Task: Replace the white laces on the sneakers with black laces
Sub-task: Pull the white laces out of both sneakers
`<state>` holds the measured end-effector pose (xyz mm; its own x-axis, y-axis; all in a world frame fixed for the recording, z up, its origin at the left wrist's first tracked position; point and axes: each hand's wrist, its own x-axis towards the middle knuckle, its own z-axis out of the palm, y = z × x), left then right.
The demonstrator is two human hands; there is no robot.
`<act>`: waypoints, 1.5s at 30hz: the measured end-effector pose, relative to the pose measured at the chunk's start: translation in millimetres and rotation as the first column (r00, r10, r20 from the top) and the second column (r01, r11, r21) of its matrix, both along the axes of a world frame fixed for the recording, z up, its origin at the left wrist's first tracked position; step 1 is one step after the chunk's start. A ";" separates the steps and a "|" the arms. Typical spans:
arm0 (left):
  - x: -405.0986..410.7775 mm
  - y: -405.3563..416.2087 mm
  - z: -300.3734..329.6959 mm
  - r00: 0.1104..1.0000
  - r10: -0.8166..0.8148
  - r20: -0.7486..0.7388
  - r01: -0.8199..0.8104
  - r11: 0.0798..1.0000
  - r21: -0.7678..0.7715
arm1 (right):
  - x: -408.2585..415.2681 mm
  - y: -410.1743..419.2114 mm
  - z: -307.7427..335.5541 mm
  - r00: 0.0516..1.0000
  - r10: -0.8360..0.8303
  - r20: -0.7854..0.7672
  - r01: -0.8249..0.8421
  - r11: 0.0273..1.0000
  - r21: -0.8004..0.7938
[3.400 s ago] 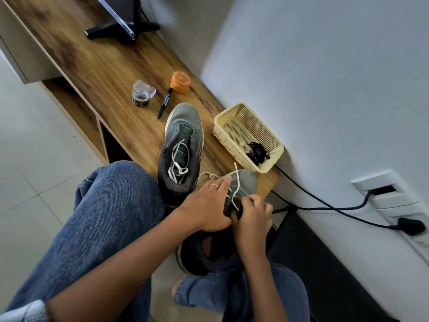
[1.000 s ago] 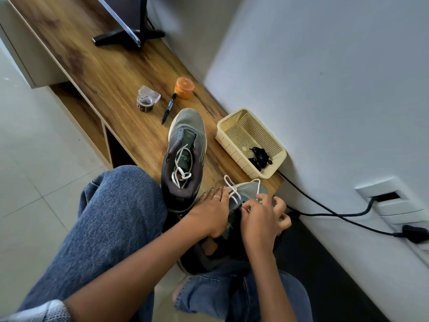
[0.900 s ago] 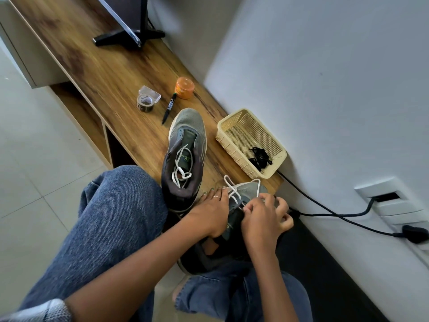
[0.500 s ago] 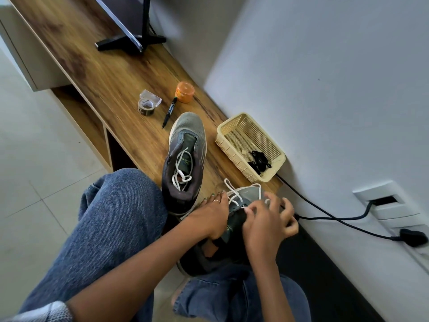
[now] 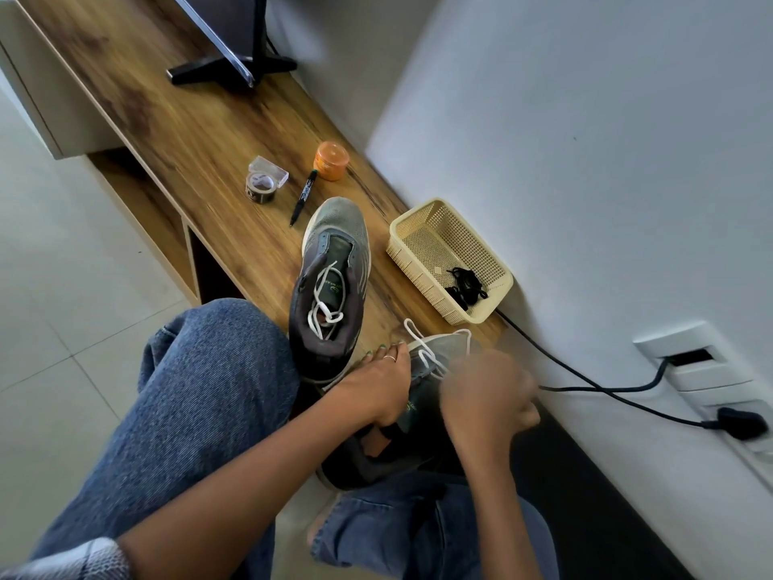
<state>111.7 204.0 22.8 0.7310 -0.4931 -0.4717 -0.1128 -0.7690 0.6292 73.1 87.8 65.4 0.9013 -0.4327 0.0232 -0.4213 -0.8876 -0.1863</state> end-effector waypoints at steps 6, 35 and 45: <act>0.2 -0.7 0.9 1.000 -0.005 0.018 0.004 1.000 0.028 | 5.5 11.1 -8.7 0.986 0.073 -0.152 -0.080 0.996 -0.044; -0.9 -9.3 6.0 0.921 0.277 0.274 -0.222 0.951 -0.215 | -6.6 1.5 25.6 0.977 -0.046 -0.207 0.066 0.994 0.092; -2.2 -22.7 -6.0 0.904 0.370 0.217 -0.313 0.915 -0.255 | 8.9 5.4 -17.2 0.991 0.056 -0.124 -0.045 0.995 0.093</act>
